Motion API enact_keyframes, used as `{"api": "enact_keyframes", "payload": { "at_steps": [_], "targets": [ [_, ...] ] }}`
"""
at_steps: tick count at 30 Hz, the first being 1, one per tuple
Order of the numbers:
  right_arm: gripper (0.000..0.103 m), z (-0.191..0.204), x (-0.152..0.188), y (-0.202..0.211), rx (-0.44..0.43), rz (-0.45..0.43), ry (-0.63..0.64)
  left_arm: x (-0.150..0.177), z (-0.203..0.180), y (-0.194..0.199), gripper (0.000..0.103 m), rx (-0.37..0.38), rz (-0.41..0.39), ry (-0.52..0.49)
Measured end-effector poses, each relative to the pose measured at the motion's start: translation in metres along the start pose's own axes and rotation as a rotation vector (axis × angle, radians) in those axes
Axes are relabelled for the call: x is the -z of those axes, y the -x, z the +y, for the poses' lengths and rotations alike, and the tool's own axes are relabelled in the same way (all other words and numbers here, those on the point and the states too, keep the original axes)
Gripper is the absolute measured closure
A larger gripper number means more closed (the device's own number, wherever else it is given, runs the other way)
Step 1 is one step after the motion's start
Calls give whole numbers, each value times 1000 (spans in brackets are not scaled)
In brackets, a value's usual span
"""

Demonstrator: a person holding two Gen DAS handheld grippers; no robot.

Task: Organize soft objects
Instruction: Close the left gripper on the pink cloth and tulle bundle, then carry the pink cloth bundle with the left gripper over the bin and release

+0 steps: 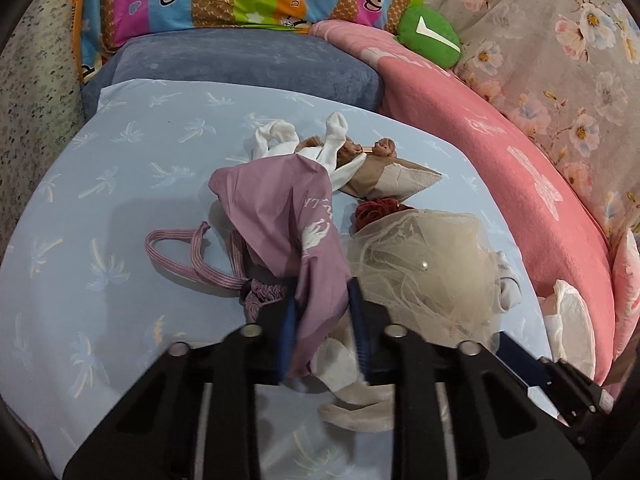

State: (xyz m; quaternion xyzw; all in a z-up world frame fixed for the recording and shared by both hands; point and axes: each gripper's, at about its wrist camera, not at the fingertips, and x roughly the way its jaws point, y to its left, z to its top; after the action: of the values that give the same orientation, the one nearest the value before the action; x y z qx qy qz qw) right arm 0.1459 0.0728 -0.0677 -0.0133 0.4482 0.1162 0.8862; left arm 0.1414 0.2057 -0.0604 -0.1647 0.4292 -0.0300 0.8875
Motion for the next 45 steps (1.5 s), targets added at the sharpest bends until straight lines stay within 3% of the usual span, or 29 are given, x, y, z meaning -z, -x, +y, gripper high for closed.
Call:
{"api": "enact_keyframes", "payload": {
  "at_steps": [1,2,23,34,45],
  "targets": [
    [101,1,0,1,-9,-3,-1,0,-1,2,90,5,-3,-5],
    [102,0,0,3,-14,-9,-2,0,-2,4,92,11,-7,-8],
    [103,-34,-45,143,-5,-321,-40,-33,-68,82,98,90,-180,-128],
    [103,-102,-46,199,89,-421,-122,-29,-139,100,98,204,-210,-226],
    [103,-196,-21,239,246,-471,-245,-8,-222,87,97,346,-137,-333]
  ]
}}
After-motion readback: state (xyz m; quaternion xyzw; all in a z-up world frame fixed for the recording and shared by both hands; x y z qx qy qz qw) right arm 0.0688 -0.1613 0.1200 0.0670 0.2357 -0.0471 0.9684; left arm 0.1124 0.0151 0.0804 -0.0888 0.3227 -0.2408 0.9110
